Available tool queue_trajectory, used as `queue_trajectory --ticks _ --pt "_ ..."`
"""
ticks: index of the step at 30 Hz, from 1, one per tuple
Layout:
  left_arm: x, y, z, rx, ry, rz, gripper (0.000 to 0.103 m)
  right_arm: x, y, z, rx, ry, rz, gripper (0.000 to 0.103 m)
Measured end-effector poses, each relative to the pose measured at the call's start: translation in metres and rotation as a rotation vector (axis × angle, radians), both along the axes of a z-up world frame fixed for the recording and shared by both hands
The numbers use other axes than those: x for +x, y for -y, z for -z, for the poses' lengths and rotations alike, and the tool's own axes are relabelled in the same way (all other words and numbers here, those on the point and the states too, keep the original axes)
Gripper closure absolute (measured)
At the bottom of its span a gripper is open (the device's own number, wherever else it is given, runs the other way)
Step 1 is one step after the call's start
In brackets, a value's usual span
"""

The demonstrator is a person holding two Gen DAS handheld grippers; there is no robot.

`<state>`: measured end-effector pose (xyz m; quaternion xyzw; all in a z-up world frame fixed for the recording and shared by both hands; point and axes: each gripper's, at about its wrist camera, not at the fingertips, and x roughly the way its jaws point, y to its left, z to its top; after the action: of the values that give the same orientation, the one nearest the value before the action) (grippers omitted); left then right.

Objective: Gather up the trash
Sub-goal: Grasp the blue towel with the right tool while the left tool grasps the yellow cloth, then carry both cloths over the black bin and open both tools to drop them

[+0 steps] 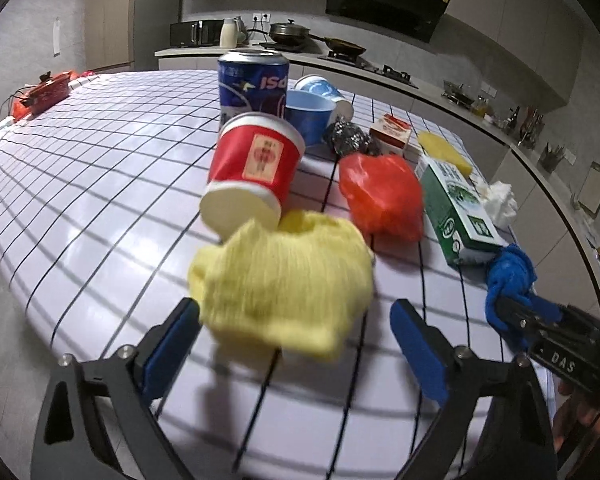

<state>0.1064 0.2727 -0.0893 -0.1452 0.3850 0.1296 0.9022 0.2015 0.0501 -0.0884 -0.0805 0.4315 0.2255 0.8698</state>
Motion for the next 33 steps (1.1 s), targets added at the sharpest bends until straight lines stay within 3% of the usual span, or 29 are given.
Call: queue_trajectory --ticks 5,9,11,14,21,33 --pt "0.013 -0.009 0.007 -0.028 -0.023 0.006 0.024 0.012 -0.004 0.002 0.026 -0.001 0.008 0.076" --pt "0.011 -0.008 0.006 -0.027 -0.016 0.015 0.048 0.018 -0.008 0.001 0.04 -0.008 0.004 0.091" --pt "0.006 -0.008 0.003 -0.047 0.0 0.026 0.053 0.016 -0.007 0.0 0.042 -0.006 0.001 0.094" --pt "-0.002 -0.006 -0.004 -0.082 0.025 0.047 0.054 0.009 -0.001 -0.006 0.054 0.011 0.003 0.095" --pt "-0.019 0.016 -0.026 -0.068 0.064 0.081 0.054 -0.011 0.018 -0.029 0.077 0.046 0.001 0.096" --pt "-0.012 0.074 -0.049 -0.055 0.092 0.183 0.054 -0.043 0.084 -0.066 0.111 0.12 0.063 0.097"
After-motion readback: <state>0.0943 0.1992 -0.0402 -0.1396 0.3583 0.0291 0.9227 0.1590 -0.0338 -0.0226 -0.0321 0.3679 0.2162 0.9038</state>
